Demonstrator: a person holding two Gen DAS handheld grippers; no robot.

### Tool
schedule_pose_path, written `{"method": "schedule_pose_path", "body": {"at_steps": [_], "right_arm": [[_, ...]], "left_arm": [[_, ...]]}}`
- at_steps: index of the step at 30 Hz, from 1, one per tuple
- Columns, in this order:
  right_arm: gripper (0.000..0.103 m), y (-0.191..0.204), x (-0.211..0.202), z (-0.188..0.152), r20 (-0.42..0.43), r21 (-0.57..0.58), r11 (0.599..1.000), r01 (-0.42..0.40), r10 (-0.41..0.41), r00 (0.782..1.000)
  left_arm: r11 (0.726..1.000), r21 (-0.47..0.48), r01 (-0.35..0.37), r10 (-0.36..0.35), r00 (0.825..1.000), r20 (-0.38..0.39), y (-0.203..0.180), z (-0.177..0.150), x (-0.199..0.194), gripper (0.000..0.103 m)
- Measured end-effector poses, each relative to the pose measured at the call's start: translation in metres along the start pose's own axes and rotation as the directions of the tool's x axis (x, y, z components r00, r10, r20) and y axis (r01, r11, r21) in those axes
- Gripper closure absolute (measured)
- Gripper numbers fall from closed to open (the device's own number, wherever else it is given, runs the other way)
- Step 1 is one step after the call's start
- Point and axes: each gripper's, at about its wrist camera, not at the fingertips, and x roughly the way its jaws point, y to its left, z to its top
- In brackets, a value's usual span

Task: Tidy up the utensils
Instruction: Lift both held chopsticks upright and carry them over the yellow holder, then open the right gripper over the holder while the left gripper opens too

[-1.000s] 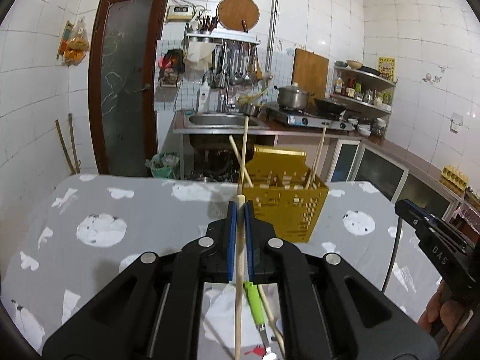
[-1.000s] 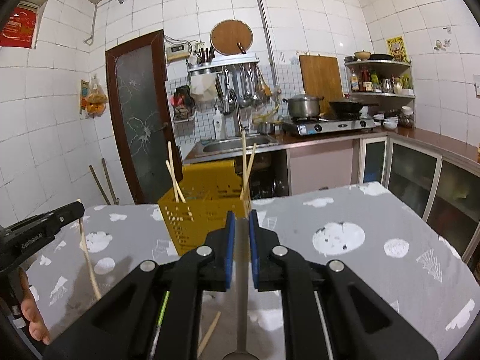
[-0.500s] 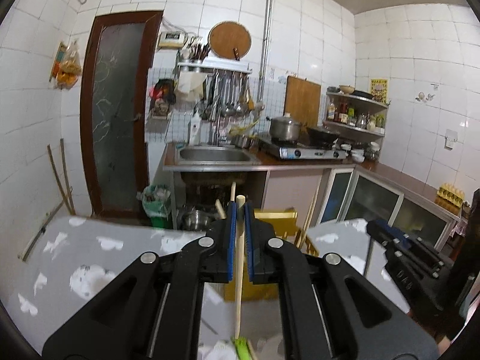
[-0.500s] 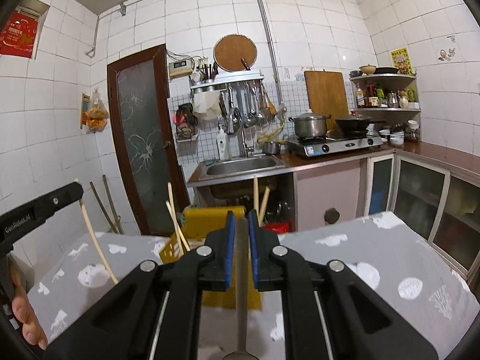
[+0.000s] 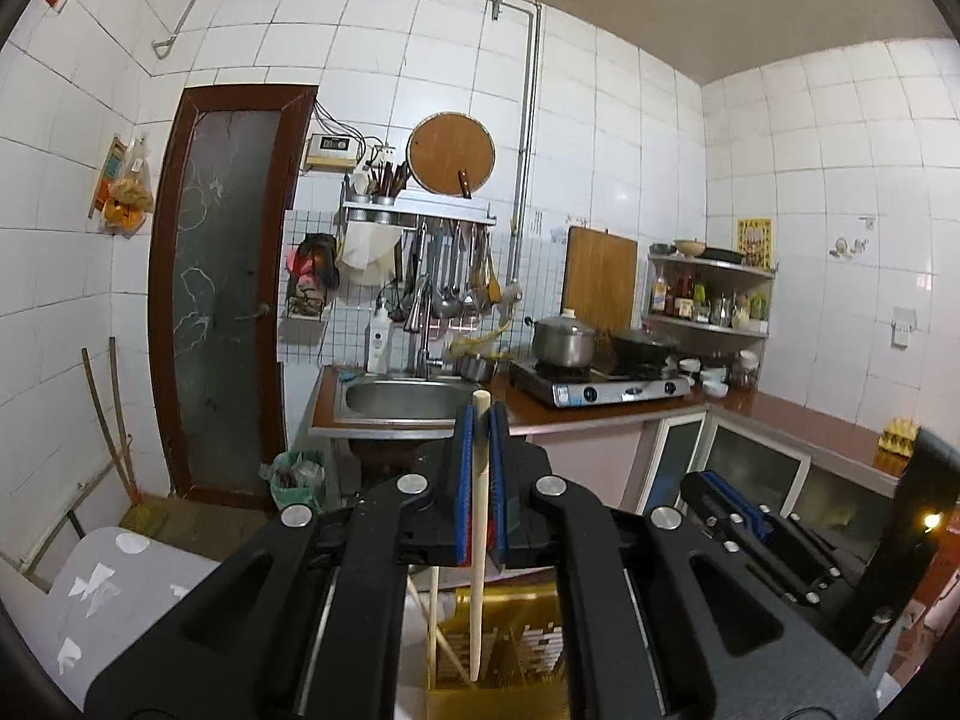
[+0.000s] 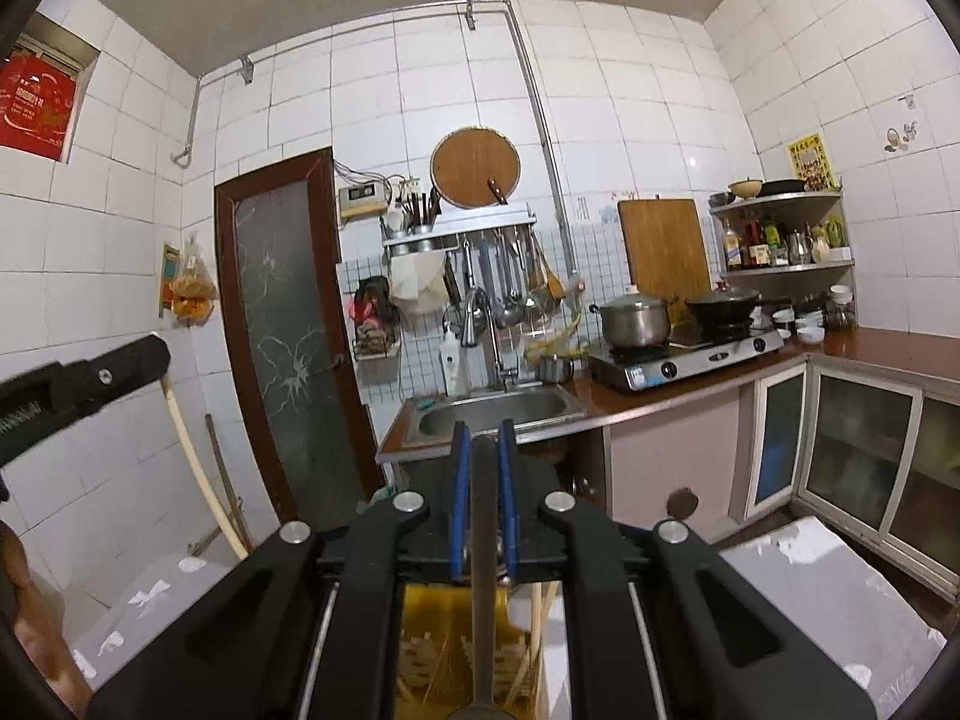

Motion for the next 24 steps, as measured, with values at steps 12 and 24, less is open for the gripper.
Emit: {"method": "schedule_pose_path", "body": {"at_steps": [12,24], "right_arm": [[0.093,-0.01,0.055,-0.036,0.006,0.01,1.0,-0.014,0.014,1.0],[0.077,-0.023,0.054,-0.087,-0.161,-0.018,0.999,-0.027,0.024,0.987]], "left_arm": [[1.0,0.003,-0.013,0.013,0.998,-0.058,0.009,-0.044,0.061,0.099],[0.998,-0.007,-0.066,0.062,0.957,-0.283,0.044,-0.11,0.082,0.058]]}}
